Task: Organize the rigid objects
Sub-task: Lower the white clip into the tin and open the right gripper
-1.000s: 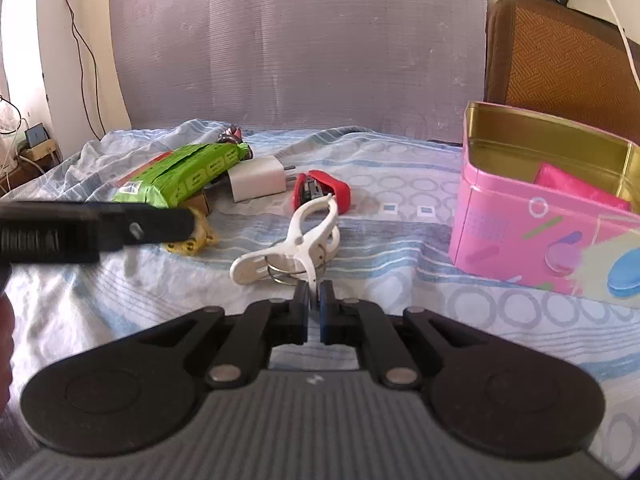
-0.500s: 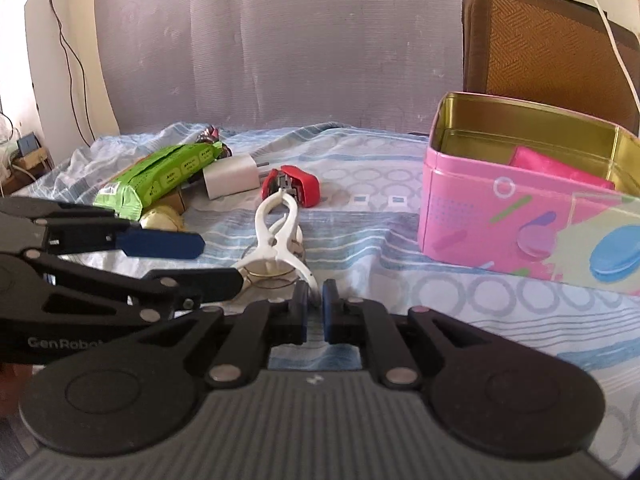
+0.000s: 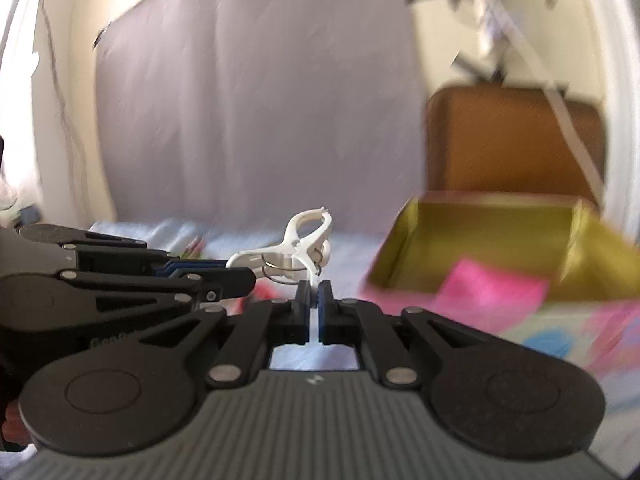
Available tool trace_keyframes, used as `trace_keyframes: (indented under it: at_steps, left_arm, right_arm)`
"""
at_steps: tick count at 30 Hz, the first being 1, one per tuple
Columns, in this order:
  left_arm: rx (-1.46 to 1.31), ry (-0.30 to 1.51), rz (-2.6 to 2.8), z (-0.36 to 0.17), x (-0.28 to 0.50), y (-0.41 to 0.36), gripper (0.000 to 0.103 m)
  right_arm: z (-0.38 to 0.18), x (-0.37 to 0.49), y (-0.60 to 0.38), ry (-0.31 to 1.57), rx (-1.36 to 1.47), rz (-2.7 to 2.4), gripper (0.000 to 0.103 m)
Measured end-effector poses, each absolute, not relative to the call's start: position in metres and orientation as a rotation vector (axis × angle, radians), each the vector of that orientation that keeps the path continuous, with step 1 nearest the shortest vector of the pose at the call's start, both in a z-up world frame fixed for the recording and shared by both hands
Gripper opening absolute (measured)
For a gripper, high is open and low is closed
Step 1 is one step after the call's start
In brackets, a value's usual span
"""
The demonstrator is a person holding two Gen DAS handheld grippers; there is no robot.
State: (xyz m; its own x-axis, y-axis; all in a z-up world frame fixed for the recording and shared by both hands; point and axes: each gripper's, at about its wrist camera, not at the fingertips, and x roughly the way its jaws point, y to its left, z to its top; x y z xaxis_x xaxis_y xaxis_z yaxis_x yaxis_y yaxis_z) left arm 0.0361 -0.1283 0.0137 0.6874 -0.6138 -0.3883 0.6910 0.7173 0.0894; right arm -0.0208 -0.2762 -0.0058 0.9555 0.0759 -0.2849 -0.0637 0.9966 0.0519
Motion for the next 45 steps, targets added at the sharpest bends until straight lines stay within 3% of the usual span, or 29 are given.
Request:
trace_keyframes:
  at_steps: [5, 15, 21, 26, 28, 33, 42, 45]
  left_arm:
    - [0.279, 0.397, -0.796, 0.007, 0.065, -0.191, 0.007]
    - [0.314, 0.649, -0.742, -0.017, 0.122, -0.263, 0.007]
    - [0.275, 0.762, -0.754, -0.027, 0.149, -0.295, 0.005]
    - [0.277, 0.839, -0.712, -0.040, 0.167, -0.326, 0.012]
    - [0.254, 0.826, -0.729, -0.036, 0.164, -0.330, 0.016]
    - [0.290, 0.714, -0.745, -0.019, 0.134, -0.323, 0.023]
    - [0.258, 0.602, -0.726, 0.005, 0.082, -0.267, 0.026]
    - [0.240, 0.590, -0.697, 0.008, 0.073, -0.242, 0.028]
  right_arm:
    - [-0.002, -0.007, -0.323, 0.285, 0.050, -0.039, 0.006]
    - [-0.016, 0.066, -0.400, 0.557, 0.116, 0.033, 0.007]
    - [-0.021, 0.071, -0.417, 0.589, 0.113, -0.036, 0.006]
    - [-0.028, 0.080, -0.439, 0.622, 0.092, -0.147, 0.009]
    - [-0.028, 0.077, -0.444, 0.611, 0.077, -0.206, 0.015]
    - [-0.020, 0.049, -0.448, 0.550, 0.125, -0.220, 0.015]
    - [0.004, 0.001, -0.425, 0.403, 0.194, -0.173, 0.017]
    - [0.009, -0.004, -0.410, 0.358, 0.193, -0.165, 0.025]
